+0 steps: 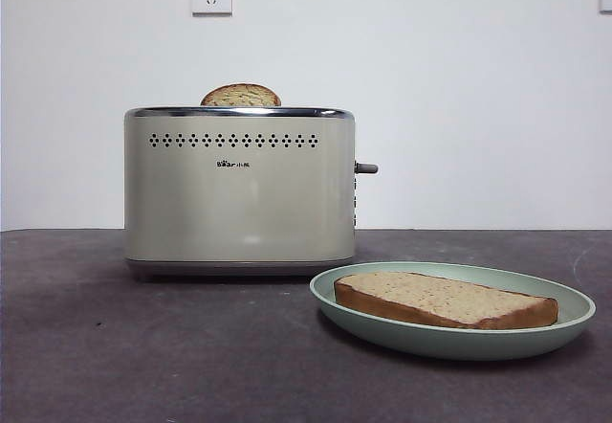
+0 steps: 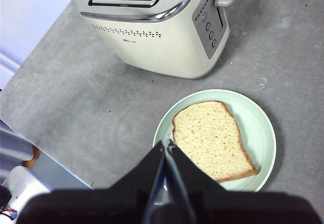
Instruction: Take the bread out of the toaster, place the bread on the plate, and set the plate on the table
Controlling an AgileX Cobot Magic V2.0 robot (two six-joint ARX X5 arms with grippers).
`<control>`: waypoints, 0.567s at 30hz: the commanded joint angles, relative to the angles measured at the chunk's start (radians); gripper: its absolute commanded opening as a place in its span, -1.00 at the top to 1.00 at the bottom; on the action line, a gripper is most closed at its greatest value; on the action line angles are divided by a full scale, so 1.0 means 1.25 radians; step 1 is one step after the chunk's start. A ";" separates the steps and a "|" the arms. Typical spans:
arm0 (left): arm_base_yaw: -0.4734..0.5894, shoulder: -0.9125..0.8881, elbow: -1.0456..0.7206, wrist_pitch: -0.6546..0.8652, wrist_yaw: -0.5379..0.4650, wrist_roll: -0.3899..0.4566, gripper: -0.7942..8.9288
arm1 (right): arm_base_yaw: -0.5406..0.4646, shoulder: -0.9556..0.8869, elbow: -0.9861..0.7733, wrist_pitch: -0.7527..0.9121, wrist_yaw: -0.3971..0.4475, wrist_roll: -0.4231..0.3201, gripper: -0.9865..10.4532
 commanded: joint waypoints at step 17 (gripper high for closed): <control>0.021 -0.031 -0.006 0.012 0.000 0.016 0.85 | 0.000 -0.001 -0.003 0.002 0.002 -0.004 0.83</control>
